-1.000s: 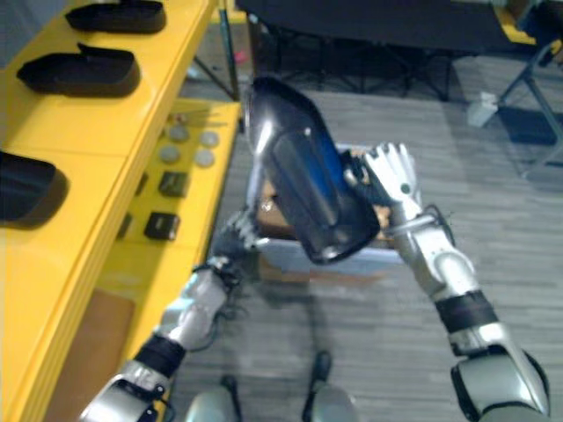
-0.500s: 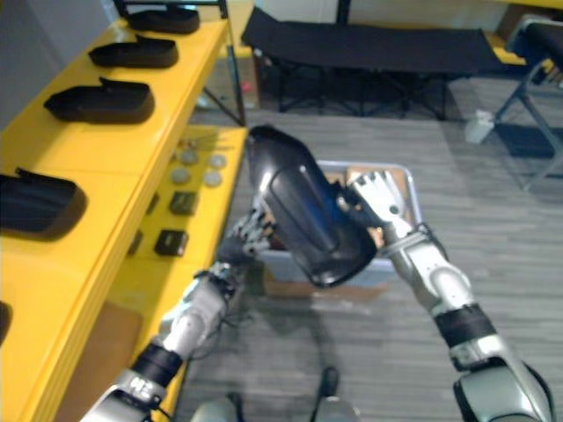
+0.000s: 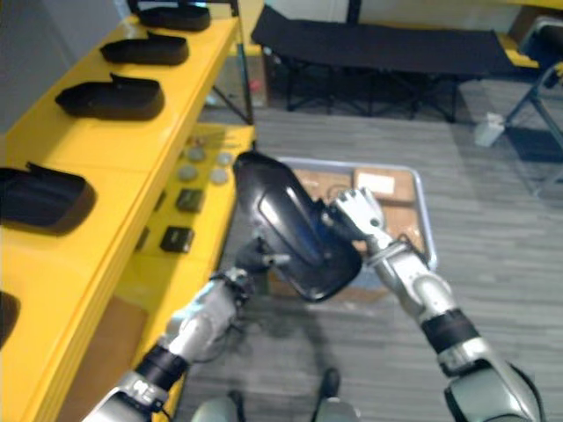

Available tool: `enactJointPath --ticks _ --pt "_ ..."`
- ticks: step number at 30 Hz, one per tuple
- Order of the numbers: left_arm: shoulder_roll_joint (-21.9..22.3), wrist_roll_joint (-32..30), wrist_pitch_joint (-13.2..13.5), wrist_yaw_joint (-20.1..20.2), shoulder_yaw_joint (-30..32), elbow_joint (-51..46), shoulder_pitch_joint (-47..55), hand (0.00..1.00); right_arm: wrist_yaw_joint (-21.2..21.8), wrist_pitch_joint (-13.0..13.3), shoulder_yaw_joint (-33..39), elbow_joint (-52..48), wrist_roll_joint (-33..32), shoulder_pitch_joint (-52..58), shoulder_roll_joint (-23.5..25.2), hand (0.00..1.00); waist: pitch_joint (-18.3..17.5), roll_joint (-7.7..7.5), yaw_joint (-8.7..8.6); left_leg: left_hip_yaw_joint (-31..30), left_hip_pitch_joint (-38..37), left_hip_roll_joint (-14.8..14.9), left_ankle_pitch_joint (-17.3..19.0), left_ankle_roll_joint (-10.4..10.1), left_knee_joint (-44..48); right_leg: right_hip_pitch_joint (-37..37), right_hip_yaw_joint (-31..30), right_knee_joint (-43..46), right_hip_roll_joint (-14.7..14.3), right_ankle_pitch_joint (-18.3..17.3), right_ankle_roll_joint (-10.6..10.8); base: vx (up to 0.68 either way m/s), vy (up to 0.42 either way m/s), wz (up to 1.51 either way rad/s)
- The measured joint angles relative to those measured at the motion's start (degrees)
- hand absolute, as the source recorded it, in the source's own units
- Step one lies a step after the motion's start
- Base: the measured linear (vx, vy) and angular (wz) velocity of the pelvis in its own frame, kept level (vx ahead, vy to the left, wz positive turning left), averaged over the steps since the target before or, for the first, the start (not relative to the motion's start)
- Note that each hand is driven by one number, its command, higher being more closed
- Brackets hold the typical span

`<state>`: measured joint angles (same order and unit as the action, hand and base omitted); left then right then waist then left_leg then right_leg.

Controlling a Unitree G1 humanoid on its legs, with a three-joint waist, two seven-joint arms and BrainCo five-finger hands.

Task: Walk over and take plastic housings, then place them on the shelf

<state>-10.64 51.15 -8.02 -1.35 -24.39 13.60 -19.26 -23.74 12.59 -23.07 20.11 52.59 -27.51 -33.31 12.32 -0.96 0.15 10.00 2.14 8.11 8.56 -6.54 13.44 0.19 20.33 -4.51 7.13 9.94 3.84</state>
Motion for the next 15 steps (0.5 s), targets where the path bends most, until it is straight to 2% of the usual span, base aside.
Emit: enactJointPath --ticks 5,6,11,15 --pt "-0.1 -0.6 -2.7 -0.2 -1.8 1.5 0.0 0.0 -0.1 -0.7 -1.2 3.0 0.0 0.0 1.6 1.0 -2.0 0.05 0.52 -0.1 0.0 -0.1 0.0 0.0 0.0 0.0 0.0 0.0 0.0 0.0 0.0 -0.01 0.019 0.0" --pt "-0.1 -0.6 -2.9 -0.3 -1.8 1.5 0.0 1.0 -0.1 -0.8 -1.2 3.0 0.0 -0.1 1.8 1.0 -2.0 0.05 0.52 -0.1 0.0 -0.1 0.0 0.0 0.0 0.0 0.0 0.0 0.1 0.1 0.0 0.0 0.0 0.0" --pt "0.0 -0.8 -3.1 -3.6 -2.2 1.6 0.0 1.0 -0.2 -1.2 -1.2 3.4 -0.1 -0.4 3.3 1.0 -2.0 0.05 0.68 -0.3 0.0 -0.3 -0.3 0.3 0.0 0.1 0.1 0.0 0.3 0.3 0.0 -0.04 0.028 0.01" --pt "0.7 -2.8 -1.6 -8.7 -1.9 2.8 0.0 1.0 -1.5 -0.3 -1.2 3.4 -0.5 -0.4 5.0 1.0 -2.0 0.03 0.67 -0.3 0.0 -0.5 -0.4 0.4 0.0 0.1 0.1 0.0 0.4 0.4 0.0 -0.01 0.006 0.0"
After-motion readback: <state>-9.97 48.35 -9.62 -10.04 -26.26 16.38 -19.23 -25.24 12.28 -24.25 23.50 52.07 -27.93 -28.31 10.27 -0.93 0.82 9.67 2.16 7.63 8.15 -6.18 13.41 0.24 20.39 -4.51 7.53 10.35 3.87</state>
